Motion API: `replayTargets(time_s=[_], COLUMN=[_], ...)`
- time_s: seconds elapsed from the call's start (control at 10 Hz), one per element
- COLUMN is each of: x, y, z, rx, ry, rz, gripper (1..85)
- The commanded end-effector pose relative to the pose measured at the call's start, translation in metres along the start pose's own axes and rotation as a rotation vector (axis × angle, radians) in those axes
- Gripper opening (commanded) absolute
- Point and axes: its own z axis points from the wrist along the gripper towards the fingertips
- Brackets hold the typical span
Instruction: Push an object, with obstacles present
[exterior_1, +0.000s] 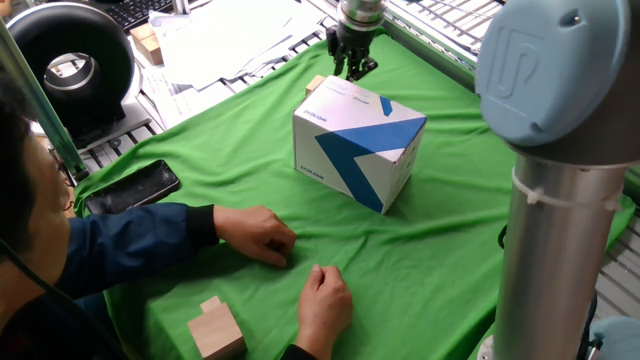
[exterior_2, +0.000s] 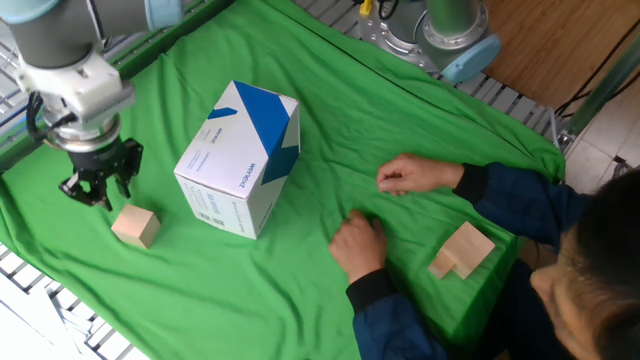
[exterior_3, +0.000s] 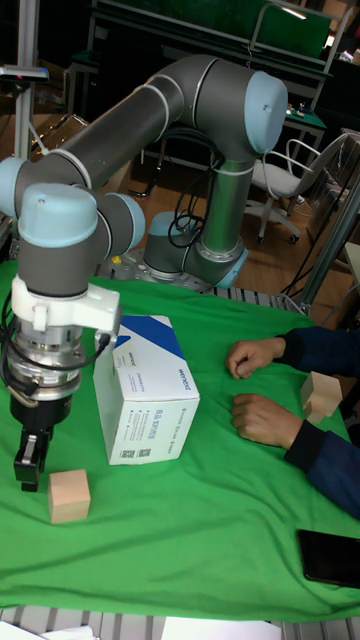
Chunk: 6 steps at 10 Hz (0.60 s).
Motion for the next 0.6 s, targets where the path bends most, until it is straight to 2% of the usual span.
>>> replayTargets(time_s=[0.0,0.4,0.5], x=[-0.022,-0.045,-0.05], y=[-0.014,-0.024,-0.023], z=[0.008,0.011,0.011], rx=[0.004,-0.001,-0.013], ry=[-0.04,-0.059,-0.062], rz=[-0.005,0.007,0.009], gripper=[36.0,36.0,36.0])
